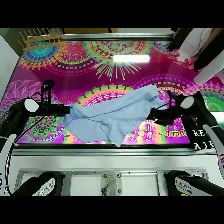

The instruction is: Fold the clothes and pants, and hang the long-sleeved shirts on hangers.

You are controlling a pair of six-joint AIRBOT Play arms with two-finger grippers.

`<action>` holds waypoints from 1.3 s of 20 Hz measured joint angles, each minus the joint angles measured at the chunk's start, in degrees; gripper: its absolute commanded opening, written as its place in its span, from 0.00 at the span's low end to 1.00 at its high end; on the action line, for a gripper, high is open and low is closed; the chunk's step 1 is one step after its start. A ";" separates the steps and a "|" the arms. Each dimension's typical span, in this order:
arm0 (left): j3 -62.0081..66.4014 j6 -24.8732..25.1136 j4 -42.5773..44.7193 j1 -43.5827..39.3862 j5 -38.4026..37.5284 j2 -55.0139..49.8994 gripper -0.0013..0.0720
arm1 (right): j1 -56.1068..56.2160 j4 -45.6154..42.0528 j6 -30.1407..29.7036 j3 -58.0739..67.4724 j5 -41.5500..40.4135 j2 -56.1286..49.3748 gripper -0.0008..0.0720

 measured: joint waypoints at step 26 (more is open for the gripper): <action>28.44 -0.04 12.15 -0.02 -2.03 17.07 0.03 | 0.02 -10.45 -7.21 36.74 1.05 16.09 0.03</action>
